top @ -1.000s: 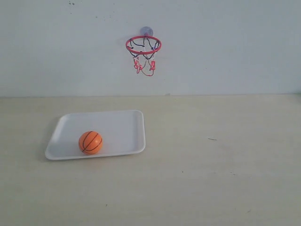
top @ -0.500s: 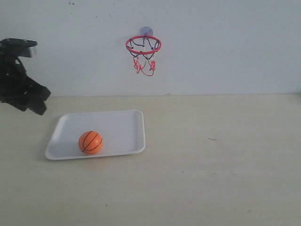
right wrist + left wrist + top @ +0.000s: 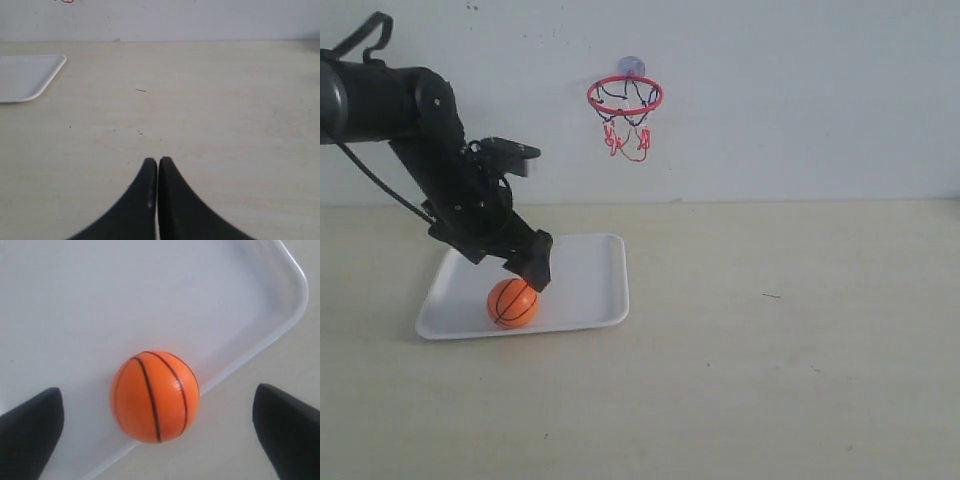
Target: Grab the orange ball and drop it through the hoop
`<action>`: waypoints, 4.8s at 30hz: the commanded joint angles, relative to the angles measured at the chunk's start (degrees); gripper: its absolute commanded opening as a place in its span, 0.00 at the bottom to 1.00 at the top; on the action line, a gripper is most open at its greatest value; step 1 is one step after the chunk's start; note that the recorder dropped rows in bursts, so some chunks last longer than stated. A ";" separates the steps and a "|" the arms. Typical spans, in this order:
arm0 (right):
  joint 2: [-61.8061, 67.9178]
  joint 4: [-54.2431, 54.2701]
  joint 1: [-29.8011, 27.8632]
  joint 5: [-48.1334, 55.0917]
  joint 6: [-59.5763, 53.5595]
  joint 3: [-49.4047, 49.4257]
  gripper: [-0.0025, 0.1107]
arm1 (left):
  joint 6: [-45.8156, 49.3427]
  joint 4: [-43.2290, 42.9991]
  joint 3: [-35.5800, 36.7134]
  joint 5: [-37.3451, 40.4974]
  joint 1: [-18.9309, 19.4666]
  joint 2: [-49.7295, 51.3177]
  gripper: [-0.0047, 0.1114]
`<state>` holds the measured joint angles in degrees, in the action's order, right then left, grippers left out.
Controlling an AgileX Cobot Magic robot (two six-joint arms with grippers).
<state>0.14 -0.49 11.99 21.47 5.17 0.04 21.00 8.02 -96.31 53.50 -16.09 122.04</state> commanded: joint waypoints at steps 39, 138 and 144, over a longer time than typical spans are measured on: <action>-0.14 0.00 0.00 -0.51 -0.15 -0.04 0.02 | -2.05 -1.37 -8.03 0.38 -0.52 4.07 0.08; -0.14 0.00 0.00 -0.49 -0.15 -0.04 0.02 | 10.61 40.36 -47.68 12.21 10.37 16.24 0.08; -0.14 0.00 0.00 -0.49 -0.15 -0.04 0.02 | 2.94 37.81 -46.22 16.46 11.18 14.94 0.08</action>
<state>0.14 -0.49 11.99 21.47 5.17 0.04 29.65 47.96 -143.71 68.63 -4.95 138.72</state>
